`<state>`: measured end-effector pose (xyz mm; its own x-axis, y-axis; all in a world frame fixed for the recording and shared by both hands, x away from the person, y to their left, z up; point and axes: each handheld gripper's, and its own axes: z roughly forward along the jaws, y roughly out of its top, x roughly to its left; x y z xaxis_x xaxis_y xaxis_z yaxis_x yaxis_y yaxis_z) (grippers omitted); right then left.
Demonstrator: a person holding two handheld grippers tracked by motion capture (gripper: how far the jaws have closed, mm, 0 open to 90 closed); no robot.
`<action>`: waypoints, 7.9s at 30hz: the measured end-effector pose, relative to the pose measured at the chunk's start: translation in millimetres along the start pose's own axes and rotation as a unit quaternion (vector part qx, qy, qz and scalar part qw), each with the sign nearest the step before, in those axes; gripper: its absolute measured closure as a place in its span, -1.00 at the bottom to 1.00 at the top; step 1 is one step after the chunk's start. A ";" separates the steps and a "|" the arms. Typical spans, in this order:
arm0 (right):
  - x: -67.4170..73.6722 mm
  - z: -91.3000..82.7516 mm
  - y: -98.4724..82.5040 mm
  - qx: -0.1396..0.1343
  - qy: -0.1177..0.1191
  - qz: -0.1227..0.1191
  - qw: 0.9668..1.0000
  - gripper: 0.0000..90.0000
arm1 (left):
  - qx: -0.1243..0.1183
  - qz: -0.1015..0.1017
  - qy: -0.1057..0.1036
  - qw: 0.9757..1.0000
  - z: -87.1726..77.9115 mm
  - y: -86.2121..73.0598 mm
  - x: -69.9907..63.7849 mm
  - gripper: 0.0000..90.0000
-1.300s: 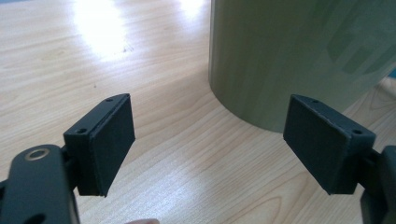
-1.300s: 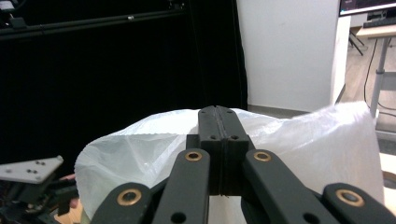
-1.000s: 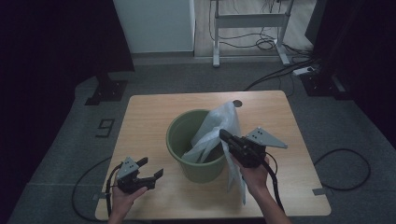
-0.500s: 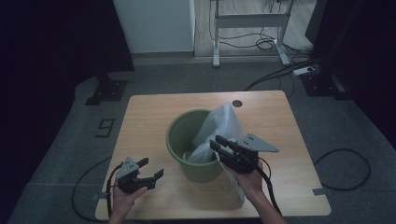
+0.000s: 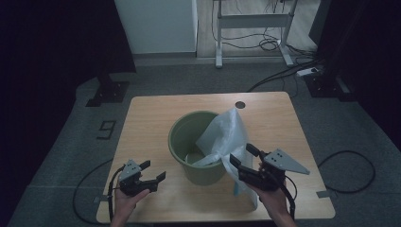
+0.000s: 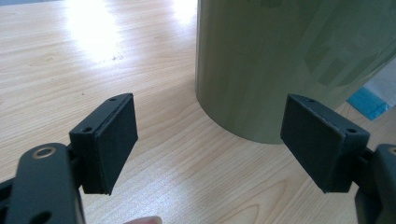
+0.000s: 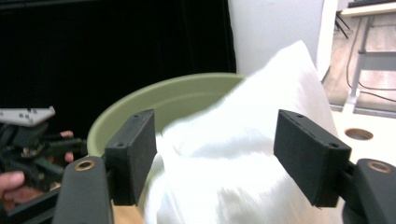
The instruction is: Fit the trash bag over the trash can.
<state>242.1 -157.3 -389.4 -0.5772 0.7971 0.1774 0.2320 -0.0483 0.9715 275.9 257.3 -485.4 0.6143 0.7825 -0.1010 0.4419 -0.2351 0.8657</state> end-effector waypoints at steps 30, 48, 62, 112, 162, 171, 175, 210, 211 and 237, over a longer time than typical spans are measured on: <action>-9.5 -22.9 -103.6 0.078 -0.102 0.005 0.992 0.02 | 0.002 -0.010 0.005 1.000 0.4 -3.8 4.4 -0.59; -28.1 -41.7 -38.5 -0.020 -0.154 -0.063 0.986 0.97 | -0.004 -0.010 0.000 1.000 -1.6 1.5 -0.4 -0.58; 4.6 -9.3 34.6 -0.068 -0.070 -0.120 0.988 0.97 | -0.036 0.002 -0.002 0.999 -19.5 20.8 -12.4 -0.56; 26.1 57.7 47.7 -0.019 0.064 -0.058 0.996 0.97 | -0.068 0.022 -0.007 0.997 -17.7 82.9 -74.6 -0.44; 25.0 57.7 42.4 -0.015 0.077 -0.048 0.996 0.93 | -0.058 0.060 -0.004 0.996 21.6 115.5 -104.3 0.92; 30.3 48.2 33.5 -0.005 0.080 -0.044 0.996 -0.06 | -0.067 0.035 -0.008 0.997 15.5 116.9 -93.3 1.00; 30.9 34.7 21.9 0.000 0.087 -0.040 0.995 -0.21 | -0.074 0.022 -0.002 0.997 11.3 116.2 -87.7 1.00; 18.8 -16.9 -70.6 0.008 0.016 -0.015 1.000 -0.65 | -0.081 -0.019 0.011 0.996 3.2 106.9 -66.7 1.00; 20.0 -16.1 -72.3 0.009 0.013 -0.015 1.000 -0.65 | -0.081 -0.019 0.011 0.996 3.2 106.9 -66.6 1.00; 20.9 -3.1 -71.8 0.014 -0.083 -0.053 0.995 0.37 | -0.084 -0.011 -0.004 0.996 1.2 107.3 -68.0 1.00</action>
<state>211.0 -139.1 -454.9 -0.4627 0.8854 0.0439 0.1998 0.0560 0.9782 282.3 178.2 -386.1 0.6106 0.7822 -0.1237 0.3406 -0.1184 0.9327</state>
